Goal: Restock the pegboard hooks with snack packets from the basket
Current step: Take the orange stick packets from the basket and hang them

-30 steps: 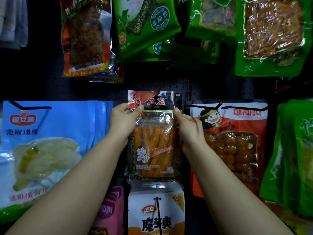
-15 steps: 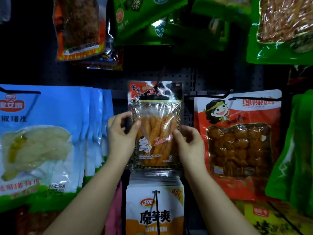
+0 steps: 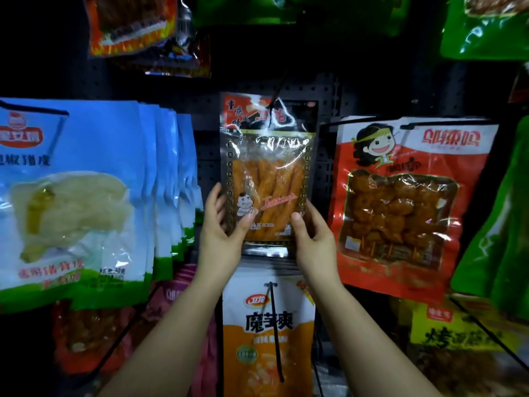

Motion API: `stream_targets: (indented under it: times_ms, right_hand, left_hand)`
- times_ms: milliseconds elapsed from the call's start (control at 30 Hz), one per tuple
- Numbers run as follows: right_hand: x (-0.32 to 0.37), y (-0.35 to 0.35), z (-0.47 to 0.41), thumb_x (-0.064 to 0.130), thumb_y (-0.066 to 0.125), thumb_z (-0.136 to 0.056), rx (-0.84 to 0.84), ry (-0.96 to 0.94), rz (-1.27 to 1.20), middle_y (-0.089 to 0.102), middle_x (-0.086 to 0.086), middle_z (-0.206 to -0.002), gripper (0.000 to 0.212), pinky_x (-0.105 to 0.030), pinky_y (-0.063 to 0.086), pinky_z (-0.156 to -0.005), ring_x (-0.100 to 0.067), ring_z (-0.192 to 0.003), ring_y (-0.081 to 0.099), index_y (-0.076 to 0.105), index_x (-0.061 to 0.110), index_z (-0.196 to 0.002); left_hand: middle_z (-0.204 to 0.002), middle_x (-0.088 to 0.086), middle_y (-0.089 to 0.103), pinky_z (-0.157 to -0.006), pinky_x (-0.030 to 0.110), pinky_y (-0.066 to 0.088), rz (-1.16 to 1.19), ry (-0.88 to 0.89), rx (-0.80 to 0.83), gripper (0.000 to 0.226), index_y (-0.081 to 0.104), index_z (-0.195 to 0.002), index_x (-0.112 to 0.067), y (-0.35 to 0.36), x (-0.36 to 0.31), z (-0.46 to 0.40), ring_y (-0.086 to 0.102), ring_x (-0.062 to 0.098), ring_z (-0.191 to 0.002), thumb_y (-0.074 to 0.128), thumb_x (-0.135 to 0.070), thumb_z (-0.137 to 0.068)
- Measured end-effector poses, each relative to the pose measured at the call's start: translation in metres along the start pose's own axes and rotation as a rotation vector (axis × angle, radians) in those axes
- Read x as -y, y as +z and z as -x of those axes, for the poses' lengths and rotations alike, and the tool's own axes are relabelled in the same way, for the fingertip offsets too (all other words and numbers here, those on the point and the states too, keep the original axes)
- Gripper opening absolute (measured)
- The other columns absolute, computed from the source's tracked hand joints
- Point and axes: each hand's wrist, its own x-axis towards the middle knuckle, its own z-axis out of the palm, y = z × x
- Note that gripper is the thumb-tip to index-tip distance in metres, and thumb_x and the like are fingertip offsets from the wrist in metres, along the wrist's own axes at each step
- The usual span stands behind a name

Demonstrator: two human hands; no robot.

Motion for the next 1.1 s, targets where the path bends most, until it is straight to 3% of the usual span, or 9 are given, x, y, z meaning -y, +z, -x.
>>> stream_targets:
  times_ms: [133, 233, 333, 400, 500, 633, 833, 1000, 1100]
  right_hand:
    - [-0.008, -0.006, 0.025, 0.037, 0.055, -0.094, 0.001, 0.103, 0.031, 0.050, 0.000, -0.142, 0.056, -0.026, 0.039, -0.102, -0.013, -0.128, 0.047, 0.038, 0.020, -0.144]
    - [-0.007, -0.013, 0.055, 0.024, 0.058, -0.094, -0.023, 0.223, -0.027, 0.059, -0.008, -0.128, 0.047, -0.041, 0.046, -0.103, -0.020, -0.116, 0.057, 0.046, 0.012, -0.137]
    - [-0.003, -0.031, 0.095, 0.022, 0.059, -0.094, -0.048, 0.236, -0.025, 0.067, 0.000, -0.101, 0.017, -0.026, 0.052, -0.086, -0.013, -0.096, 0.064, 0.062, 0.020, -0.110]
    - [0.000, -0.047, 0.128, 0.022, 0.059, -0.093, -0.056, 0.220, -0.024, 0.069, 0.009, -0.084, 0.008, -0.012, 0.050, -0.067, 0.002, -0.078, 0.065, 0.065, 0.025, -0.094]
    - [-0.002, -0.075, 0.189, 0.017, 0.058, -0.093, -0.070, 0.270, 0.006, 0.068, 0.016, -0.066, 0.016, -0.009, 0.045, -0.058, 0.006, -0.060, 0.059, 0.067, 0.026, -0.083]
    - [-0.025, -0.118, 0.285, 0.016, 0.060, -0.091, -0.078, 0.464, 0.048, 0.067, 0.006, -0.072, 0.016, -0.027, 0.046, -0.072, -0.011, -0.072, 0.058, 0.068, 0.023, -0.079]
    - [-0.067, -0.186, 0.427, 0.008, 0.057, -0.092, -0.206, 0.805, 0.139, 0.067, 0.011, -0.058, 0.021, -0.011, 0.044, -0.049, 0.000, -0.053, 0.059, 0.066, 0.021, -0.079]
    - [-0.125, -0.246, 0.526, 0.000, 0.053, -0.093, -0.289, 1.049, 0.187, 0.065, 0.003, -0.062, 0.018, -0.009, 0.045, -0.050, 0.004, -0.047, 0.056, 0.064, 0.011, -0.082]
    - [-0.178, -0.285, 0.584, 0.002, 0.055, -0.093, -0.283, 1.228, 0.227, 0.061, -0.003, -0.065, 0.021, -0.007, 0.042, -0.048, 0.007, -0.044, 0.054, 0.061, 0.012, -0.076]
  left_hand:
    - [-0.143, -0.002, 0.043, -0.091, 0.014, 0.033, -0.035, -0.106, -0.040, 0.066, 0.028, -0.145, -0.024, -0.010, 0.012, 0.027, 0.042, 0.005, -0.120, 0.062, -0.023, -0.089]
    - [-0.141, 0.001, 0.044, -0.093, 0.018, 0.038, -0.002, -0.194, -0.029, 0.057, 0.034, -0.142, -0.019, -0.018, 0.016, 0.058, 0.046, 0.011, -0.120, 0.060, -0.017, -0.091]
    - [-0.120, -0.008, 0.054, -0.073, 0.001, 0.041, 0.047, -0.267, -0.045, 0.043, 0.045, -0.131, -0.019, -0.033, 0.014, 0.098, 0.055, 0.000, -0.099, 0.060, -0.014, -0.091]
    - [-0.101, -0.010, 0.060, -0.067, 0.001, 0.043, 0.068, -0.278, -0.023, 0.024, 0.056, -0.112, -0.023, -0.048, 0.012, 0.130, 0.057, -0.002, -0.087, 0.060, -0.013, -0.091]
    - [-0.086, 0.001, 0.065, -0.067, 0.010, 0.047, 0.066, -0.301, 0.077, 0.015, 0.062, -0.091, -0.025, -0.066, 0.011, 0.192, 0.061, 0.001, -0.074, 0.058, -0.011, -0.091]
    - [-0.071, -0.007, 0.065, -0.061, 0.009, 0.046, 0.045, -0.443, 0.311, 0.024, 0.061, -0.080, -0.025, -0.067, 0.022, 0.279, 0.059, -0.006, -0.059, 0.056, -0.003, -0.090]
    - [-0.068, -0.012, 0.068, -0.062, 0.013, 0.048, 0.070, -0.685, 0.611, 0.024, 0.063, -0.080, -0.027, -0.032, 0.057, 0.405, 0.061, -0.002, -0.066, 0.059, -0.005, -0.088]
    - [-0.074, -0.001, 0.063, -0.063, 0.008, 0.045, 0.055, -0.882, 0.833, 0.025, 0.059, -0.085, -0.020, 0.018, 0.098, 0.513, 0.057, -0.006, -0.056, 0.057, 0.004, -0.087]
    - [-0.075, 0.003, 0.060, -0.062, 0.008, 0.044, -0.046, -1.022, 0.988, 0.014, 0.060, -0.096, -0.003, 0.044, 0.142, 0.589, 0.057, -0.001, -0.059, 0.056, 0.007, -0.087]
